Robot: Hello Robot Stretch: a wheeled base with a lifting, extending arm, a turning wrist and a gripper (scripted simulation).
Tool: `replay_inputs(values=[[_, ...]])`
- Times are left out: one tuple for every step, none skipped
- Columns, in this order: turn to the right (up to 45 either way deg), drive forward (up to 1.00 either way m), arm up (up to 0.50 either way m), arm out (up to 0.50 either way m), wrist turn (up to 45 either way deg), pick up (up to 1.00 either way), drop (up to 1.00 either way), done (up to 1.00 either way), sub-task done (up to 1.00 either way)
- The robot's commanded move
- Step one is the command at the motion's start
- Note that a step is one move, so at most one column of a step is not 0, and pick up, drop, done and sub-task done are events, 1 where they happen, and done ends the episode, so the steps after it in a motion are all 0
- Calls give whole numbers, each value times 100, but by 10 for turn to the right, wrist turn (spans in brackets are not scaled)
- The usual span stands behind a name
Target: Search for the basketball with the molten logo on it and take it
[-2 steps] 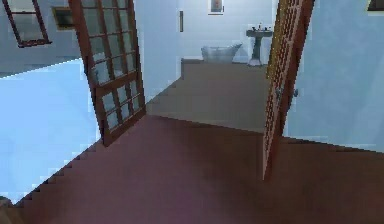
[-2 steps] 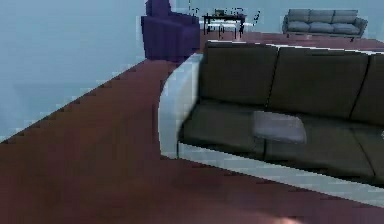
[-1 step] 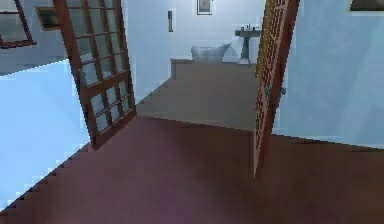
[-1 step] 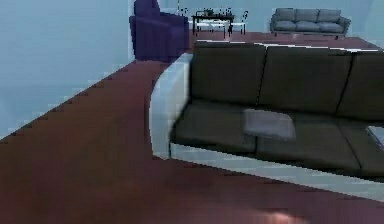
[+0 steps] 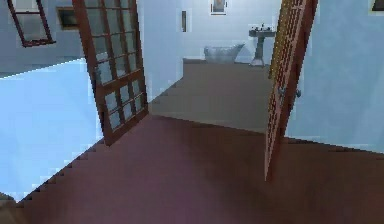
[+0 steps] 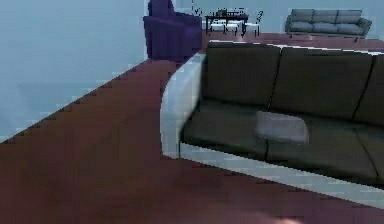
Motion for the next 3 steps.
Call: replay_inputs(values=[[0, 100, 0, 0, 0, 0, 0, 0, 0], [-60, 0, 0, 0, 0, 0, 0, 0, 0], [0, 25, 0, 0, 0, 0, 0, 0, 0]])
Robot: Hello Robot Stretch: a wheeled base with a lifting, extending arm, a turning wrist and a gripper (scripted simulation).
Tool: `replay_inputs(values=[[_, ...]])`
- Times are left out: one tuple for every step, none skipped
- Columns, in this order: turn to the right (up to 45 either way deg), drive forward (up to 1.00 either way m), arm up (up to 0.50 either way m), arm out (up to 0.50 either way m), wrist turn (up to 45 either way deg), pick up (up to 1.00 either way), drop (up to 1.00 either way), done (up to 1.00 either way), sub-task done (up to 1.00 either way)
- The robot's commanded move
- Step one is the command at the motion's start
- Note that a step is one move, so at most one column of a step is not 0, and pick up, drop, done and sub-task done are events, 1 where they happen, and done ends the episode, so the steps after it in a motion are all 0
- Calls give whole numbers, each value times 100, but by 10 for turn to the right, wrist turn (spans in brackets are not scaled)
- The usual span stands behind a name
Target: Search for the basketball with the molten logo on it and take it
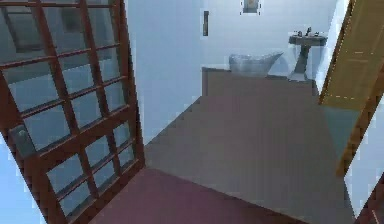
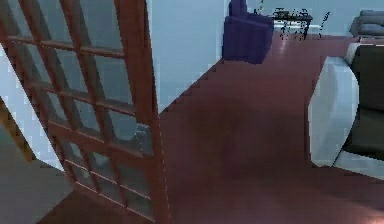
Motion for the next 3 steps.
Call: replay_inputs(values=[[180, 0, 0, 0, 0, 0, 0, 0, 0], [0, 25, 0, 0, 0, 0, 0, 0, 0], [120, 0, 0, 0, 0, 0, 0, 0, 0]])
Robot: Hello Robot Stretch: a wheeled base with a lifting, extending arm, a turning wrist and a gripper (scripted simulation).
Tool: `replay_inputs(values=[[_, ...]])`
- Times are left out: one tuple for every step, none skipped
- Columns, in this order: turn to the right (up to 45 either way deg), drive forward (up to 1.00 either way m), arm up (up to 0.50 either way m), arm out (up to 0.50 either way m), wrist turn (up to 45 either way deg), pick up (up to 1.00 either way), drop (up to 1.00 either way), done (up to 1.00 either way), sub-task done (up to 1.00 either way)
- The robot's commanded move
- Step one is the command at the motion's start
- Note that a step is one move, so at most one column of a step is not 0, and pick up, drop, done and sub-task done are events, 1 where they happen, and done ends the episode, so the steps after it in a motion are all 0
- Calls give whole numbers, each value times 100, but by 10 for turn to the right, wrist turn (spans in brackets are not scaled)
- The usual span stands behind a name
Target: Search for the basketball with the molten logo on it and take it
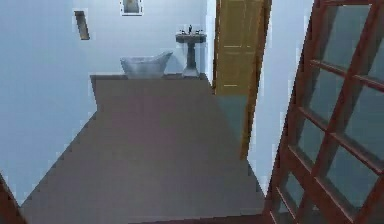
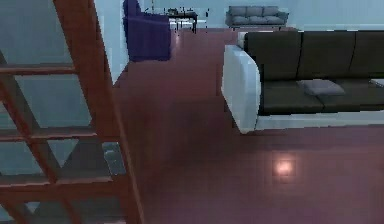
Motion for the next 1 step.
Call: replay_inputs(values=[[0, 100, 0, 0, 0, 0, 0, 0, 0]])
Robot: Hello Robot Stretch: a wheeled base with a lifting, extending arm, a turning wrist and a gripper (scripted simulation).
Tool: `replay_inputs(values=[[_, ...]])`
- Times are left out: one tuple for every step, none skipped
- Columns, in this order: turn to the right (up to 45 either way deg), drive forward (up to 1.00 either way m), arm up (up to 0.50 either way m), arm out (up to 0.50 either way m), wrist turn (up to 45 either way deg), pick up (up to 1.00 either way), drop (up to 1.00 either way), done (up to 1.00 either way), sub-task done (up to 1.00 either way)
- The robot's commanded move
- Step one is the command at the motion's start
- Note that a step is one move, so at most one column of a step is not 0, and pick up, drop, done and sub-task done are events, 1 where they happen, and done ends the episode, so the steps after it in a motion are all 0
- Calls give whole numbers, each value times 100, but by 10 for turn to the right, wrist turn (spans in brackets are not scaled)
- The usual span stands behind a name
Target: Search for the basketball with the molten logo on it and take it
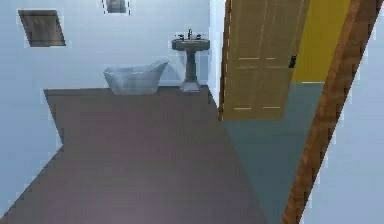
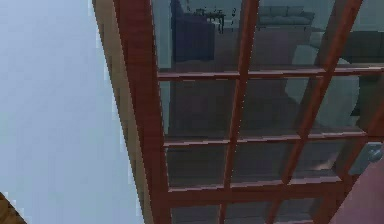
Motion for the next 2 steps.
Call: replay_inputs(values=[[30, 0, 0, 0, 0, 0, 0, 0, 0], [0, 100, 0, 0, 0, 0, 0, 0, 0]])
